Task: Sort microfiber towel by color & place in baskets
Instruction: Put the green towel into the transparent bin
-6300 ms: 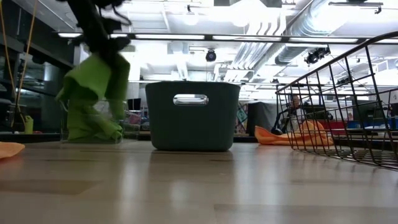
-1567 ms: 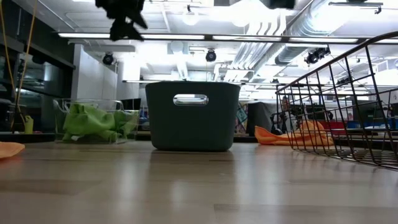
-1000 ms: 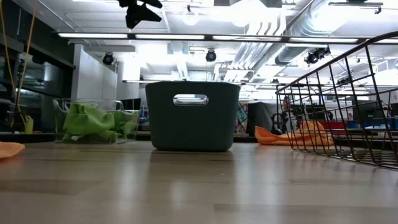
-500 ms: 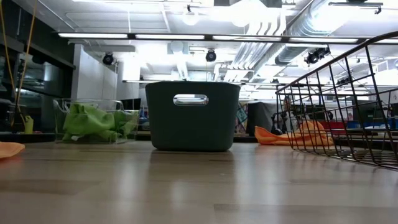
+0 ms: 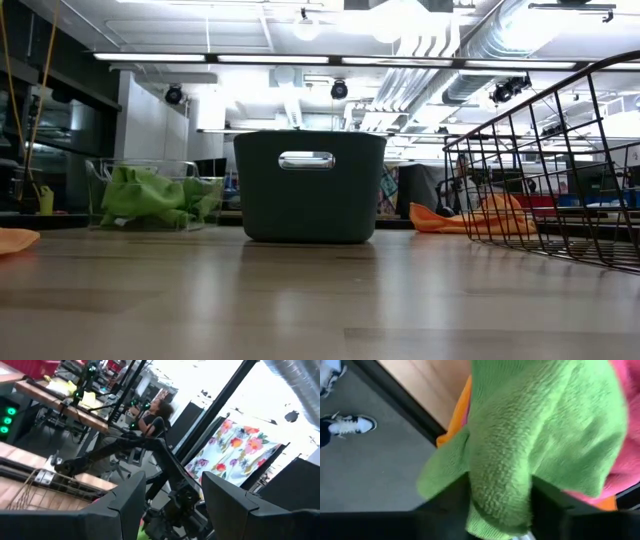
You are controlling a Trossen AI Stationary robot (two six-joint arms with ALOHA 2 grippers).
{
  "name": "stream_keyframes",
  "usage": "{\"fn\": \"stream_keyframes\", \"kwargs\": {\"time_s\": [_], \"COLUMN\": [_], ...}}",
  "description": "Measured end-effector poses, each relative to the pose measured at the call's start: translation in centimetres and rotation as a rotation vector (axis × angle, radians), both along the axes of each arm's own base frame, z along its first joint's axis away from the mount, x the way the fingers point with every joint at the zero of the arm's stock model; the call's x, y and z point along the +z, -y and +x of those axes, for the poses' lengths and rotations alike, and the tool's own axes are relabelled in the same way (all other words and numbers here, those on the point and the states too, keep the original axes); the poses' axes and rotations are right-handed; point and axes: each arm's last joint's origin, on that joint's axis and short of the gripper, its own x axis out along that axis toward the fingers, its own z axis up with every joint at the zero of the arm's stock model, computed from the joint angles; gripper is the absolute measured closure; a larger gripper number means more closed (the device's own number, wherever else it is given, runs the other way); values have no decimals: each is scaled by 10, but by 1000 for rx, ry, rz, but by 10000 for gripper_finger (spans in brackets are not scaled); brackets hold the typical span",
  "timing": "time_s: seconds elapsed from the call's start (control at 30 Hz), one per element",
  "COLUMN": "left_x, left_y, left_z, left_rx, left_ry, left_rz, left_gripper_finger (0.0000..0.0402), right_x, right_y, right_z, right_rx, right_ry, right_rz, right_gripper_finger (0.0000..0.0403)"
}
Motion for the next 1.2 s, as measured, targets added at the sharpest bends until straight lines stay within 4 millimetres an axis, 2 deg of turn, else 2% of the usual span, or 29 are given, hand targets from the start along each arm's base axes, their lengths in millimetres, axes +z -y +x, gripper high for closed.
{"fn": "stream_keyframes", "kwargs": {"time_s": [0.07,0.1,0.13,0.27,0.37,0.5,0.6,0.67,0.77,0.87,1.0,1.1,1.2], "left_x": [2,4,6,13,19,26,30,31,28,20,10,6,3], "left_y": [0,0,-1,-8,-16,-26,-31,-33,-35,-35,-35,-35,-36], "left_z": [0,-1,-2,-13,-26,-48,-67,-79,-93,-102,-103,-98,-89], "left_rx": [-1,-1,4,33,81,161,216,245,290,334,301,224,164], "left_ry": [26,41,56,91,117,150,154,140,87,-9,-107,-120,-123], "left_rz": [0,1,2,8,60,191,278,329,400,442,453,438,445], "left_gripper_finger": [218,218,218,218,218,218,218,218,218,217,206,192,179], "right_x": [7,14,22,74,128,199,232,244,245,241,250,261,269], "right_y": [1,2,3,16,33,74,108,132,168,207,259,294,322], "right_z": [0,1,1,-2,-5,-6,3,16,48,89,133,148,154], "right_rx": [3,9,14,25,39,20,1,24,94,192,298,318,332], "right_ry": [21,40,62,177,415,785,997,1031,1004,994,1127,1257,1356], "right_rz": [-30,-47,-60,-103,-43,-94,-247,-345,-457,-473,-464,-456,-415], "right_gripper_finger": [336,368,383,393,395,400,400,401,401,402,402,402,402]}}
